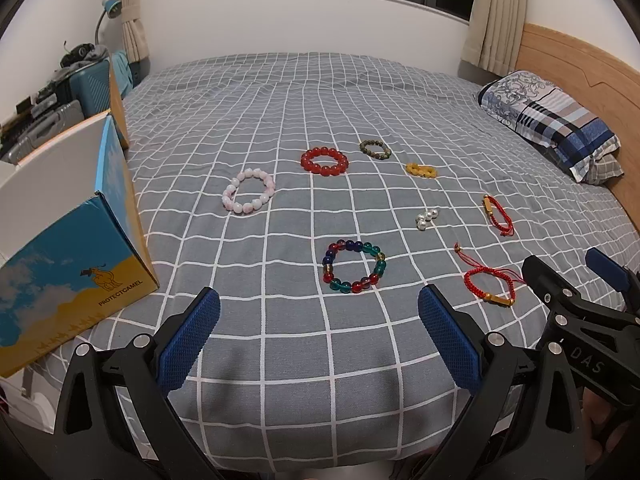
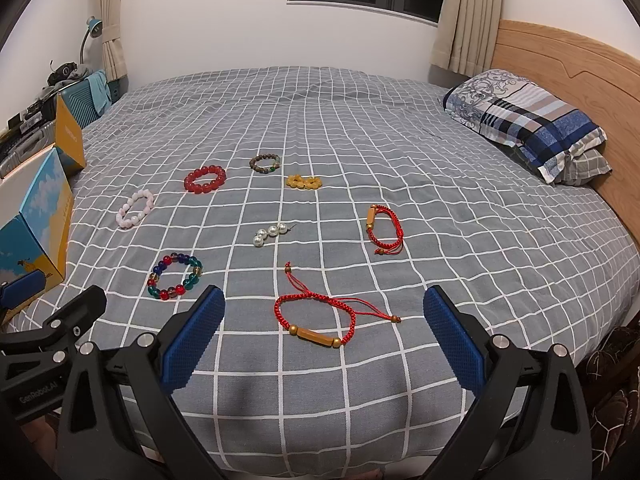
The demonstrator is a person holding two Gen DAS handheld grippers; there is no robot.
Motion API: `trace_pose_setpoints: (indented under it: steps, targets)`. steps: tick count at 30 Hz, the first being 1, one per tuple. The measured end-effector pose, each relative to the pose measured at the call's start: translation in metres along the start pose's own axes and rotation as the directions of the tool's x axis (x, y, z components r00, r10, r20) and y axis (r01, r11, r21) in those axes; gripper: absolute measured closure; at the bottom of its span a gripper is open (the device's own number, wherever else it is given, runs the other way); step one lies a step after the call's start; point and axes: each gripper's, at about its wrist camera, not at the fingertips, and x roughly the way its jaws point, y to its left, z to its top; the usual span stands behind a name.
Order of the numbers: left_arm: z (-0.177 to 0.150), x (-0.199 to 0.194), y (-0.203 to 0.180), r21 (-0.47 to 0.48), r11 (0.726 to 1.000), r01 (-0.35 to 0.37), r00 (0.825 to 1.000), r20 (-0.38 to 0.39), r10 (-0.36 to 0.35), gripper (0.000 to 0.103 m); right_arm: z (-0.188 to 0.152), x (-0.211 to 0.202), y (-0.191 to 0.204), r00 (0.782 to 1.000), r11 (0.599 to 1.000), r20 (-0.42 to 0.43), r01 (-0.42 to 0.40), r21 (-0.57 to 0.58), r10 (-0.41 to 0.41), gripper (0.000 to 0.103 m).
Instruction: Organize jewelry
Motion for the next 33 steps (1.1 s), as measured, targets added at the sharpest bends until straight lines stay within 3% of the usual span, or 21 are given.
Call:
trace_pose_setpoints:
  steps: [33]
  targets:
    - [0.0019, -0.0075, -0.0025, -0.001, 1.000, 0.005, 1.000, 0.013, -0.005, 0.006, 0.0027, -0.0008, -0.0011, 1.000, 1.000, 0.008, 0.002, 0.001, -0.002, 0.007]
